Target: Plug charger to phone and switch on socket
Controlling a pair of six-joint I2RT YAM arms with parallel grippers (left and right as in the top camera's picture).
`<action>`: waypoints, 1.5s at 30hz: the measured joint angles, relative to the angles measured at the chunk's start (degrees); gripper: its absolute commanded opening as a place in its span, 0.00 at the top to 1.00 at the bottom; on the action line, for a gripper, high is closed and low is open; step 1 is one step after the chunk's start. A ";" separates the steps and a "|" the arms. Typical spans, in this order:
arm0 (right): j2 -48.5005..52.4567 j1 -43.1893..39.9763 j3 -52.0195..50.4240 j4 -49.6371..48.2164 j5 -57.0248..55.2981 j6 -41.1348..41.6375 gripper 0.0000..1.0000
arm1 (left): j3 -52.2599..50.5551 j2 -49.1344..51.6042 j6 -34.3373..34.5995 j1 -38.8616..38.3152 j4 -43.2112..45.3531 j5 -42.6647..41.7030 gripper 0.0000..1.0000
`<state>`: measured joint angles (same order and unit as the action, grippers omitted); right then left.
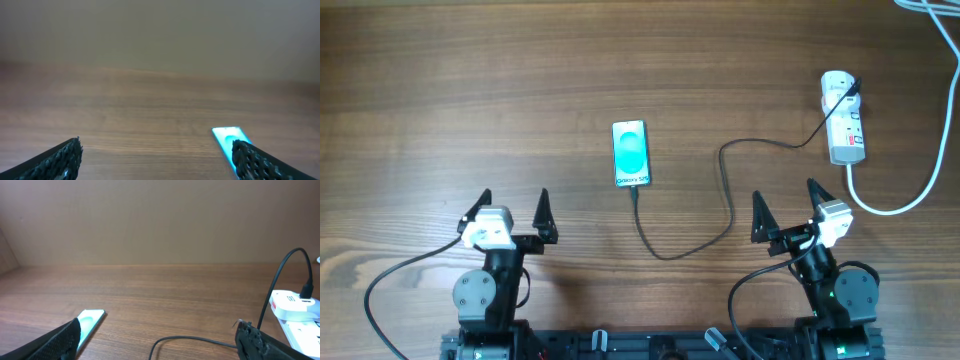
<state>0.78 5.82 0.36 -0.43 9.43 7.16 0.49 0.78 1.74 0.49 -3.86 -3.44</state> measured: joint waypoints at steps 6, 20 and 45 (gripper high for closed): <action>0.00 0.00 0.00 0.00 0.00 0.02 0.00 | 0.00 0.02 -6.73 0.00 -0.04 0.63 0.00; 0.00 0.00 0.00 0.00 0.00 0.02 0.00 | 0.00 0.02 -7.74 0.00 -0.04 0.63 0.00; 0.00 0.00 0.00 0.00 0.00 0.02 0.00 | 0.00 0.02 -7.76 0.00 -0.04 0.63 0.00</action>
<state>0.78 5.82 0.36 -0.43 9.43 7.18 0.49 0.80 -6.02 0.49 -3.90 -2.81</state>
